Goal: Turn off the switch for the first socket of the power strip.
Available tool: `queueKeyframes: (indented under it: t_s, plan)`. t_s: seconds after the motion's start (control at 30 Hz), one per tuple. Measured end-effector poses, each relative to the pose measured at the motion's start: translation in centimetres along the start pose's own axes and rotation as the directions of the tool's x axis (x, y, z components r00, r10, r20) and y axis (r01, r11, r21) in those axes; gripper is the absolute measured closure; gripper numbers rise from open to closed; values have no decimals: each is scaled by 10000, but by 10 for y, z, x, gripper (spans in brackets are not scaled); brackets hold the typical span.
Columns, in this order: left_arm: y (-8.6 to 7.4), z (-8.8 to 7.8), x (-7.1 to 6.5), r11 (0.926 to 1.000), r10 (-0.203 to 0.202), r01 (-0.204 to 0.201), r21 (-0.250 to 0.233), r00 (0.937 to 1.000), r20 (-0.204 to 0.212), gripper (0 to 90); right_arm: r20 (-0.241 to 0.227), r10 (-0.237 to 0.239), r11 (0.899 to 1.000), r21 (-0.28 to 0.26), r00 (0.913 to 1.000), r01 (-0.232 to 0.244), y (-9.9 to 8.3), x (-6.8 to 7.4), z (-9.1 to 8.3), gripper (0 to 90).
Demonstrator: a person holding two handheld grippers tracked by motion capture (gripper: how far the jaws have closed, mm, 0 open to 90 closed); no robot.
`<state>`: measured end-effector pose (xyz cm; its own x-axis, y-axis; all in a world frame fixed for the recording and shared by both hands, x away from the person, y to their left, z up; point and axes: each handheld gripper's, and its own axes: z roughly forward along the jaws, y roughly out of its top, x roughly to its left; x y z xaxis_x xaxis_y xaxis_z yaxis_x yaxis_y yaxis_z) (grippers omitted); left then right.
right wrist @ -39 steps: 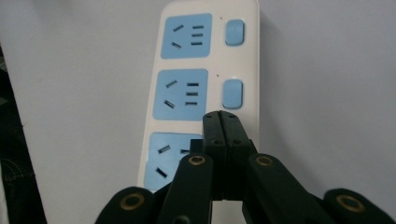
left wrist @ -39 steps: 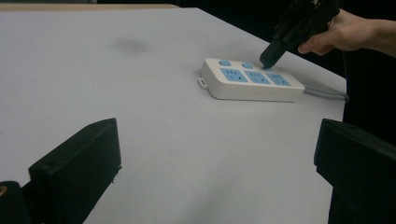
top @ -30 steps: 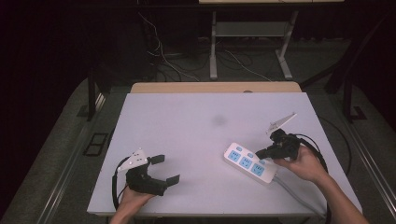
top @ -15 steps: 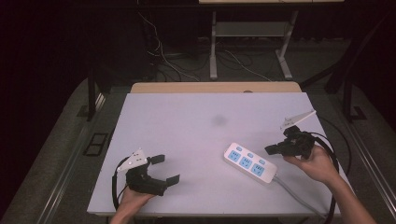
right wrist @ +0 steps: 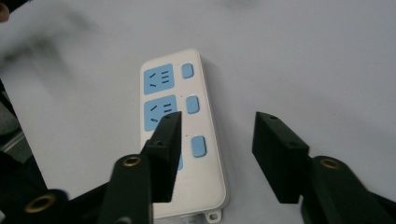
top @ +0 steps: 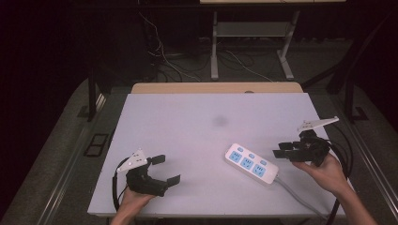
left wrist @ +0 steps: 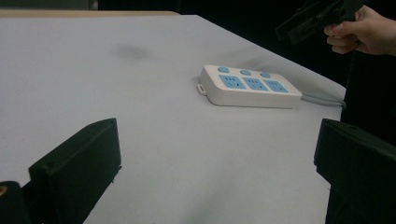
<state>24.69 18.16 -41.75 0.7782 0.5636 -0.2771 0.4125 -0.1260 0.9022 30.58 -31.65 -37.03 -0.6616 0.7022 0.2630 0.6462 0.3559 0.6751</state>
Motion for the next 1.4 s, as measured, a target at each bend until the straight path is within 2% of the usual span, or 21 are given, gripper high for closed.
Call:
queueKeyframes:
  t_s: [0.03, 0.07, 0.1, 0.13, 0.27, 0.3, 0.4, 0.43, 0.87, 1.27, 1.4]
  plan:
    - [0, 0, 0, 10000, 7, -7, 1, 10000, -5, 0, 70, 78, 9999, -118, 9999, -77, -1, 0, -1, 449]
    - [0, 0, 0, 10000, 2, -2, -7, 10000, -4, 0, 180, 309, 9990, -328, 9994, -303, -4, 1, -4, 380]
    - [0, 0, 0, 10000, -6, 6, -18, 10000, 1, 0, 180, 309, 9990, -328, 9994, -303, -4, 1, -4, 380]
    - [0, 0, 0, 10000, -7, 7, -23, 10000, 0, 0, 222, 410, 9984, -397, 9989, -401, -6, 2, -5, 340]
    - [0, 0, 0, 10000, -11, 11, -10, 10000, -8, 0, 328, 874, 9943, -640, 9956, -852, -11, 3, -6, 144]
    - [0, 0, 0, 10000, -17, 17, -23, 10000, -7, 0, 365, 942, 9918, -906, 9949, -906, -13, 5, -8, 102]
    - [0, 0, 0, 10000, -23, 23, -32, 10000, -9, 0, 402, 1060, 9890, -1076, 9936, -1012, -15, 7, -10, 9]
    - [0, 0, 0, 10000, -23, 23, -31, 10000, -9, 0, 267, 1101, 9857, -1313, 9936, -1057, -18, 8, -12, 2]
    - [0, -1, 0, 10000, -12, 12, -34, 10000, 2, 0, -367, 1048, 9723, -2062, 9938, -1101, -38, 22, -9, 3]
    - [0, -1, 0, 10000, -2, 2, -22, 10000, 7, 0, -457, 546, 9619, -2655, 9975, -648, -62, 30, 1, 3]
    - [0, -1, 0, 10000, -20, 20, -25, 10000, 10, 0, -385, 426, 9621, -2680, 9984, -514, -69, 31, 5, 3]
